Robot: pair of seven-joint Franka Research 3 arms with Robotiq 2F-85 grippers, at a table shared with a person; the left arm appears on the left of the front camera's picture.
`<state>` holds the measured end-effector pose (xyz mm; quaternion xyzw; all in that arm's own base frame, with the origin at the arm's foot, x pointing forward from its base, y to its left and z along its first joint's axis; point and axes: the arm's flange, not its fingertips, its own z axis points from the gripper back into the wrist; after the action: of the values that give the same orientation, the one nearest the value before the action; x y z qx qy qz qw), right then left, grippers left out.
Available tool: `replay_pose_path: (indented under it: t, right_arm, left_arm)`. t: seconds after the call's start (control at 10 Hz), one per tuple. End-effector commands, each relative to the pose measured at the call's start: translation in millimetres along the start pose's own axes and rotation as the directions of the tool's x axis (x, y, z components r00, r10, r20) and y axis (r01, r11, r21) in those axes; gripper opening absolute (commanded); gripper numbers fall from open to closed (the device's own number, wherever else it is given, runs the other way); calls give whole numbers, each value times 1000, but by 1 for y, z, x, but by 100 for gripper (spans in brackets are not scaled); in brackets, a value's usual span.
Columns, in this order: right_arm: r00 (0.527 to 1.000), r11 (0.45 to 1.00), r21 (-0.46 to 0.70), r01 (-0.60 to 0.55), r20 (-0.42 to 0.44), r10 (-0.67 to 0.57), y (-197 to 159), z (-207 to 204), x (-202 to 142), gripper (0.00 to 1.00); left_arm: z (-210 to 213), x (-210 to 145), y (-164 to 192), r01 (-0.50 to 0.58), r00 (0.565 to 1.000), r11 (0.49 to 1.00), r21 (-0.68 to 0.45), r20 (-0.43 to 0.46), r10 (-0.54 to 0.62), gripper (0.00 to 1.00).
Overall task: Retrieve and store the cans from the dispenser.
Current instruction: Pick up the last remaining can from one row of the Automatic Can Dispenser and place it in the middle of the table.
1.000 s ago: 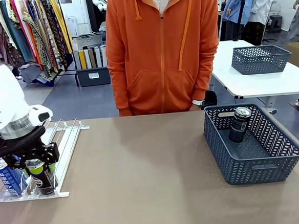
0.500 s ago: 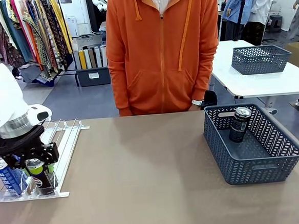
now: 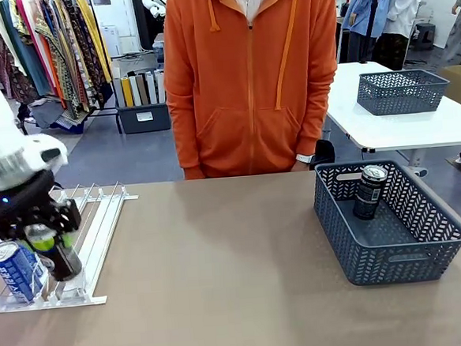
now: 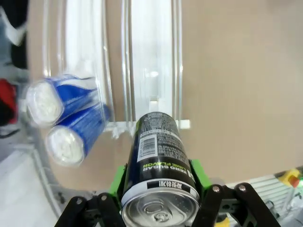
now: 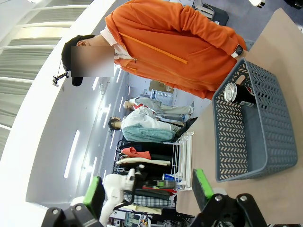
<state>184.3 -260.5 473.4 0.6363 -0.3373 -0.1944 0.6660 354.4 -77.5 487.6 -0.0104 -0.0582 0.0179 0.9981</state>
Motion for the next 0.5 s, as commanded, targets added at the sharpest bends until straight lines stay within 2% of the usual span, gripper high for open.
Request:
replay_pose_path:
  t: [0.0, 0.2, 0.4]
  right_arm:
    - [1000, 1000, 18, -10, 11, 10, 4, -2, 3, 100]
    - [1000, 1000, 18, -10, 11, 10, 4, -2, 3, 100]
    - [1000, 1000, 18, -10, 11, 10, 4, -2, 3, 100]
  left_arm:
    - [84, -14, 1, 55, 994, 998, -25, 98, -52, 0]
    - [135, -34, 4, 79, 974, 995, -64, 217, -64, 0]
    - [150, -47, 12, 63, 961, 987, -147, 275, -21, 0]
